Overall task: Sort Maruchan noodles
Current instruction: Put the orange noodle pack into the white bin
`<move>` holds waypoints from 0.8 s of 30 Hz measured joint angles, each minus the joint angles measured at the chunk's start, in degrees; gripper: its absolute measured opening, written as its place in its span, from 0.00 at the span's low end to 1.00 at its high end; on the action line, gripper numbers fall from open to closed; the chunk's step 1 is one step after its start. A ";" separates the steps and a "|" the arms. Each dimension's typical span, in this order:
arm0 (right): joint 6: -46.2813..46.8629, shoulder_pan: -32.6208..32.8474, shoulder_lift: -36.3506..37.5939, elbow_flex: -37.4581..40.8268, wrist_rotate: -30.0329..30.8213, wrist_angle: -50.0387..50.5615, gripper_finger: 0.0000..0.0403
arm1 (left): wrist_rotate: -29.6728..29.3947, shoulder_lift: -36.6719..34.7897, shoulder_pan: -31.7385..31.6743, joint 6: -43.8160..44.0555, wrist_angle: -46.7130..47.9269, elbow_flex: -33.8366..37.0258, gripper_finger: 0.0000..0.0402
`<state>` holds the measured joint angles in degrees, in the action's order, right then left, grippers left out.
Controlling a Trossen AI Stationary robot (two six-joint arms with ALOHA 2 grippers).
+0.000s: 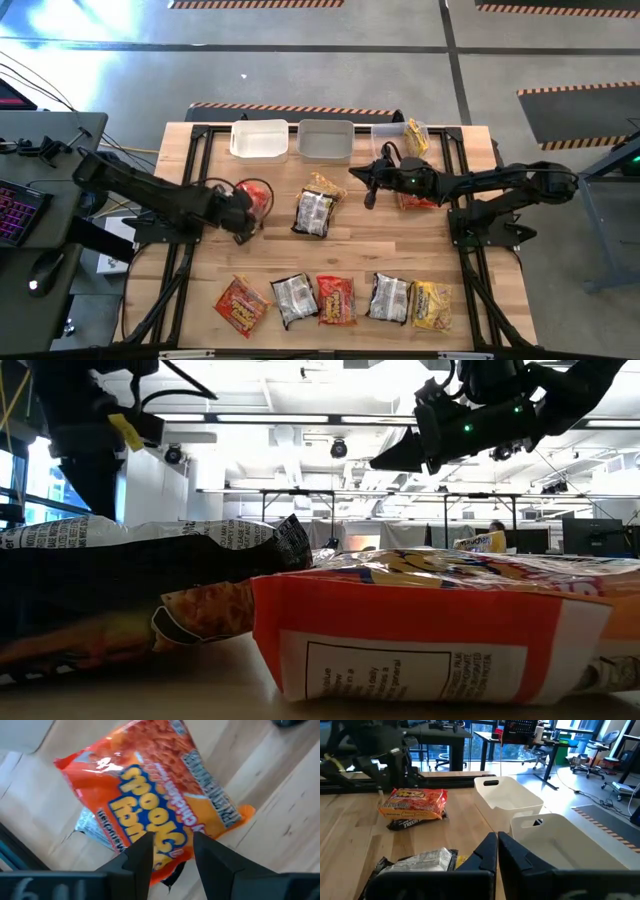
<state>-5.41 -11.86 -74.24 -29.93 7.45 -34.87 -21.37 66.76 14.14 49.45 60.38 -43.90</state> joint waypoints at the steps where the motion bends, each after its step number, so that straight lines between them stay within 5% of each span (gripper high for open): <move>1: 0.00 0.00 0.01 0.00 -0.01 0.01 0.00 | 0.40 -0.89 -0.77 0.00 0.00 0.10 0.33; 8: 1.03 0.00 0.00 0.00 -0.17 0.15 0.00 | 6.27 -5.77 -8.78 -1.20 -0.02 0.19 0.33; 24: 3.94 1.25 0.00 0.00 -1.84 1.22 0.00 | 22.06 -6.16 -34.22 -26.58 -0.35 0.21 0.33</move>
<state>-1.47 -10.60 -74.24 -29.93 5.61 -33.65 0.69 60.60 -20.07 22.87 60.03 -43.68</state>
